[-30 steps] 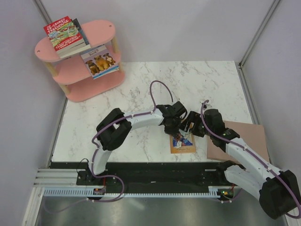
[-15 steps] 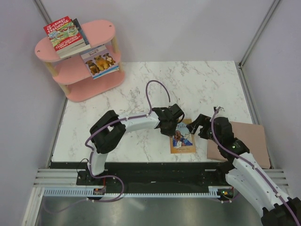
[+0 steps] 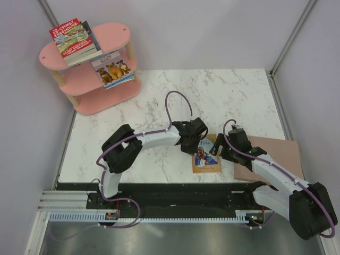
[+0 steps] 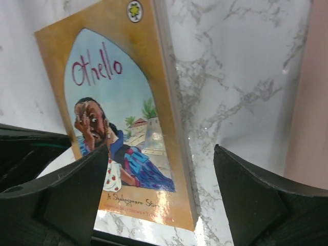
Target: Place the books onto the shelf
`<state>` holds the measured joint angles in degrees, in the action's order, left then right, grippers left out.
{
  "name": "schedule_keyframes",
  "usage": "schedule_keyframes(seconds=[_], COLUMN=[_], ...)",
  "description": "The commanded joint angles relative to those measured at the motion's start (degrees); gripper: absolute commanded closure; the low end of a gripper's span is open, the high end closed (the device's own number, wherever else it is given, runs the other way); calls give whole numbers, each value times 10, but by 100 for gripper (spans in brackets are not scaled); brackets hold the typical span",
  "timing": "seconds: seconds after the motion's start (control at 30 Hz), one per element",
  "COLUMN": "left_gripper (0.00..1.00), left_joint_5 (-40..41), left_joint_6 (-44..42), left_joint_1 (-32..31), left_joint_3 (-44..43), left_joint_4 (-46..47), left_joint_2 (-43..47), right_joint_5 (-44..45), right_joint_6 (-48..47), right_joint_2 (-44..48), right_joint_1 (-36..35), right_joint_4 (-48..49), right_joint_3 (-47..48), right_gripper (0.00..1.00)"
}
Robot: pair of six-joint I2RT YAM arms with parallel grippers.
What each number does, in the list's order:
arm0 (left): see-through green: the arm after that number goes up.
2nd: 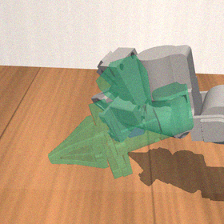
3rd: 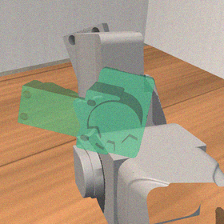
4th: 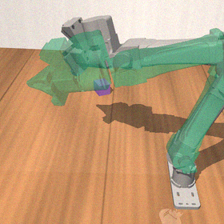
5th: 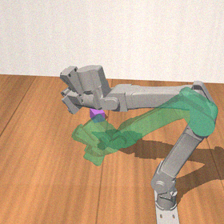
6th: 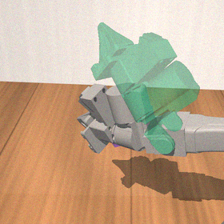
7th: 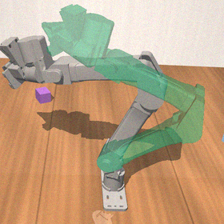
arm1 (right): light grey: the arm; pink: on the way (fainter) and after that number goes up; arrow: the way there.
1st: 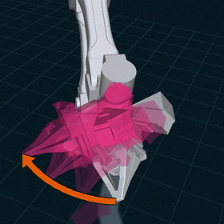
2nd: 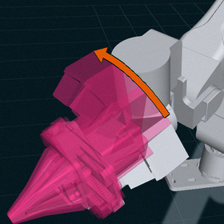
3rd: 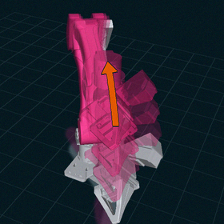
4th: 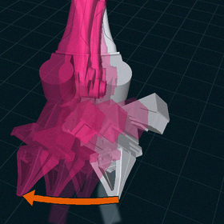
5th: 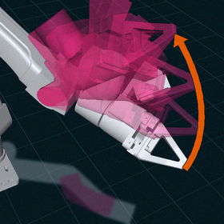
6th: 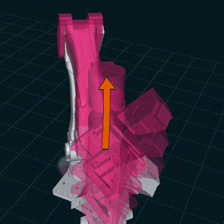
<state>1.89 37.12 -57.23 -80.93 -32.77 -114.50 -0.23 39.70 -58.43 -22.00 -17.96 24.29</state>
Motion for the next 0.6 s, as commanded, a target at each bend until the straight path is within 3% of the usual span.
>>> schedule_keyframes(seconds=[0.0, 0.37, 0.43, 0.57], left_gripper=[98, 98, 98, 98], left_joint_5=[5, -4, -2, 2], left_joint_6=[-19, -19, -20, -22], left_joint_1=[-1, -1, -2, -1], left_joint_3=[-19, -26, -26, -26], left_joint_4=[-2, -3, -2, -5], left_joint_2=[-8, -32, -33, -35], right_joint_5=[-49, -199, -195, -93], right_joint_6=[-2, -6, -4, -5], right_joint_2=[25, 2, 1, 48], right_joint_1=[0, 0, 0, 1], right_joint_4=[62, 171, 166, 90], right_joint_3=[-6, -36, -36, -19], right_gripper=[9, 10, 10, 11])
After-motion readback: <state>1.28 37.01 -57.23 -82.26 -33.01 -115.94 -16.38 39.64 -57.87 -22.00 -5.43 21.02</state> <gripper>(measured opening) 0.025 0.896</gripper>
